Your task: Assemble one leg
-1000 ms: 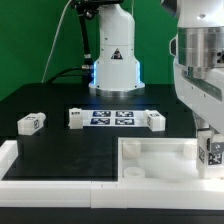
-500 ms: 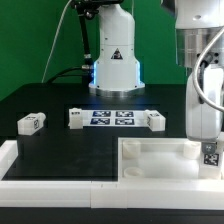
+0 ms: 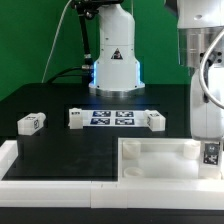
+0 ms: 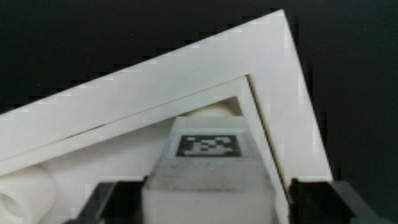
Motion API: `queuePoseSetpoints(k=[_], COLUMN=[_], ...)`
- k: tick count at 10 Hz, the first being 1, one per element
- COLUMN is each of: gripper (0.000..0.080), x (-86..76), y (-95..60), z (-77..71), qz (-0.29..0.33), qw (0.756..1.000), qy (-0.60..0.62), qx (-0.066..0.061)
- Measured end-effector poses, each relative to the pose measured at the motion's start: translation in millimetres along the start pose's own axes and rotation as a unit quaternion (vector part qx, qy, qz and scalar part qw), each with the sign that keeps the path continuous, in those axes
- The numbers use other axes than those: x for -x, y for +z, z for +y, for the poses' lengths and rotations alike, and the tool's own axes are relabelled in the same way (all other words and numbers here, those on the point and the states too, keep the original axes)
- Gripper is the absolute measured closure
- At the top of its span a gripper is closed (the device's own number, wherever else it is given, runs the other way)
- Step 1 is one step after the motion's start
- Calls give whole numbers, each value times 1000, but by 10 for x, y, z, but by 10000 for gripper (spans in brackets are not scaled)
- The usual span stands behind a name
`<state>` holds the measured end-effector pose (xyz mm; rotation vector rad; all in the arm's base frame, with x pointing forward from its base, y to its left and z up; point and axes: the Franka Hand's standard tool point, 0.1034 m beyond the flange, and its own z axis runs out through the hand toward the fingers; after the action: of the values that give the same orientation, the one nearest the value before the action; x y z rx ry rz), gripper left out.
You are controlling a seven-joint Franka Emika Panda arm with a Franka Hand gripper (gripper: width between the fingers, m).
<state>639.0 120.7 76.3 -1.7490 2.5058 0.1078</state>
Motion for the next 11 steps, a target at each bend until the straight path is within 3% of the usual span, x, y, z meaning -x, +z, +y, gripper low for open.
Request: queuePoseSetpoints(k=[1, 2, 11], gripper=[298, 179, 151], x=[0, 0, 0], y=[0, 0, 0], z=[0, 0, 0], qz=[0, 0, 0], qw=[1000, 1000, 1000], qy=[-1, -1, -2], qx=[0, 0, 0])
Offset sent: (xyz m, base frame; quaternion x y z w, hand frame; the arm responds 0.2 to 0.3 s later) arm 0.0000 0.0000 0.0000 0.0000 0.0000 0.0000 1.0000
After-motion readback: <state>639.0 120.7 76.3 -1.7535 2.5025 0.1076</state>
